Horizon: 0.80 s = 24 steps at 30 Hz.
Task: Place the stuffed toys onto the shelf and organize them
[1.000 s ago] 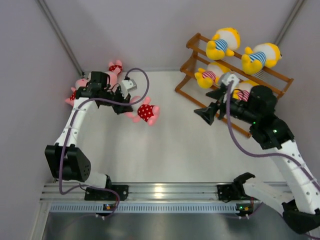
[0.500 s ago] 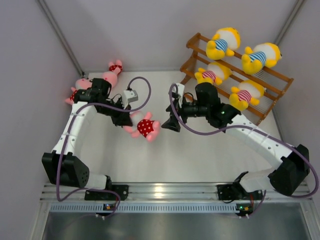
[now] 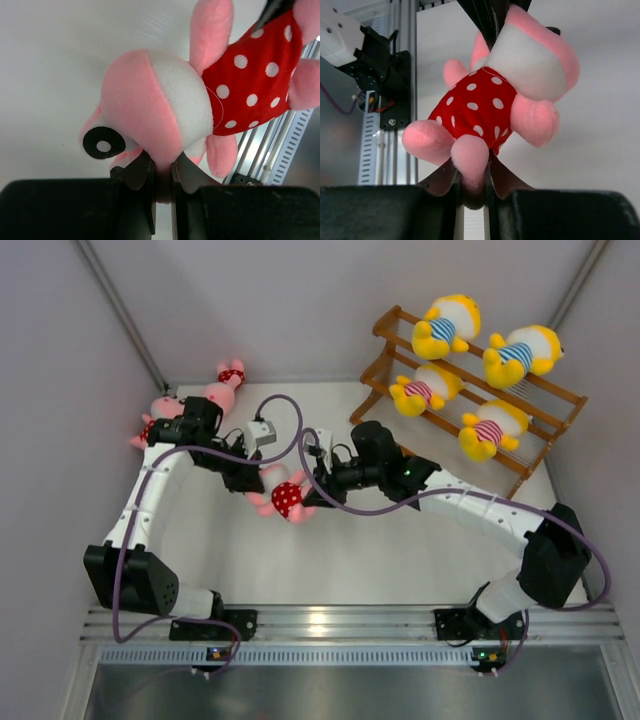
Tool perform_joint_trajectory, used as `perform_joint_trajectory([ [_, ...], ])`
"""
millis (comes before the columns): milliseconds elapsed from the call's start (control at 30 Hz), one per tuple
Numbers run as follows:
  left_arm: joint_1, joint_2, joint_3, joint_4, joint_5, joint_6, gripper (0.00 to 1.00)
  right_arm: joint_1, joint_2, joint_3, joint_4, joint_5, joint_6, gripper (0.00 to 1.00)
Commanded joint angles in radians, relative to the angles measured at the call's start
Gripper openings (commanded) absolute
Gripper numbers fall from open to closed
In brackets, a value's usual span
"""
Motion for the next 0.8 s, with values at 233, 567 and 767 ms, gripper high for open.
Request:
perform_joint_trajectory([
  [233, 0.024, 0.142, 0.17, -0.017, -0.18, -0.213, 0.39, 0.014, -0.059, -0.222, 0.331, 0.608, 0.297, 0.0],
  [567, 0.19, 0.225, 0.221, -0.017, -0.173, -0.244, 0.41, -0.001, -0.102, -0.587, 0.874, 1.157, 0.376, 0.0],
  [767, 0.19, 0.208, 0.201, -0.018, -0.19, -0.219, 0.41, -0.061, -0.034, -0.667, 1.076, 1.186, 0.361, 0.0],
])
